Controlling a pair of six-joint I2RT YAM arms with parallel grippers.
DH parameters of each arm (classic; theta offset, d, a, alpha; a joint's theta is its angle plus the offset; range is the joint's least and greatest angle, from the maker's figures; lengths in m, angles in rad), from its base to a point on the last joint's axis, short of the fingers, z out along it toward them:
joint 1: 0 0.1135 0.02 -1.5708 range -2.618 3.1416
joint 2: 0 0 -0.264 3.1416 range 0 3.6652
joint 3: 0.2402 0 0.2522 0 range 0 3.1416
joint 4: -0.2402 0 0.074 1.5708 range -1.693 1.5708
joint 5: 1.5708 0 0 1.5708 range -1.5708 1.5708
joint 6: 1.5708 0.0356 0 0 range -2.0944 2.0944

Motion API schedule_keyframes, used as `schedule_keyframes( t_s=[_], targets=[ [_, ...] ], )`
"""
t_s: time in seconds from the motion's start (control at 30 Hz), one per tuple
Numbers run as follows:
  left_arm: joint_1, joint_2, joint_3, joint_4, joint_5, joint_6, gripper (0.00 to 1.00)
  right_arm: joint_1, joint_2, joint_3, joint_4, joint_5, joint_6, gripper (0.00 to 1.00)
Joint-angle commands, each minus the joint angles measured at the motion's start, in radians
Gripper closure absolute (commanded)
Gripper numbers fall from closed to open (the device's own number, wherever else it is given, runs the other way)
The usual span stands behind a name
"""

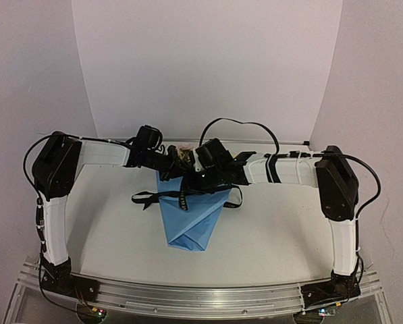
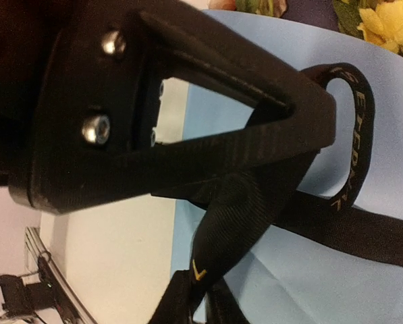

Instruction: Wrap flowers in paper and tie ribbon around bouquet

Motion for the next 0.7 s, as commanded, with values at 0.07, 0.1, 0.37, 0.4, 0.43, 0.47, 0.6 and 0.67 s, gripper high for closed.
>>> schedule_keyframes(
  t_s=[0.07,0.1,0.37,0.4,0.43,0.47,0.6,0.67],
  targets=[
    [0.012,-0.053,0.011,-0.050,-0.009,0.083,0.74,0.003,-0.061,0.029,-0.040,0.068,-0.022,1.00],
    [0.016,-0.064,0.006,-0.065,-0.017,0.102,0.70,0.002,-0.072,0.032,-0.055,0.081,-0.030,1.00],
    [0.054,-0.207,-0.090,-0.235,-0.153,0.300,0.53,-0.049,-0.091,0.088,-0.133,0.117,-0.094,1.00],
    [0.057,-0.218,-0.095,-0.264,-0.186,0.328,0.52,-0.054,-0.086,0.104,-0.147,0.120,-0.104,1.00],
    [0.057,-0.229,-0.102,-0.288,-0.208,0.359,0.50,-0.062,-0.080,0.122,-0.162,0.125,-0.115,1.00],
    [0.058,-0.240,-0.106,-0.320,-0.226,0.400,0.49,-0.070,-0.074,0.141,-0.179,0.133,-0.127,1.00],
    [0.056,-0.238,-0.087,-0.386,-0.237,0.523,0.45,-0.106,-0.037,0.189,-0.199,0.167,-0.172,1.00],
    [0.049,-0.212,-0.045,-0.414,-0.232,0.577,0.45,-0.123,0.003,0.229,-0.205,0.167,-0.187,1.00]
  ],
)
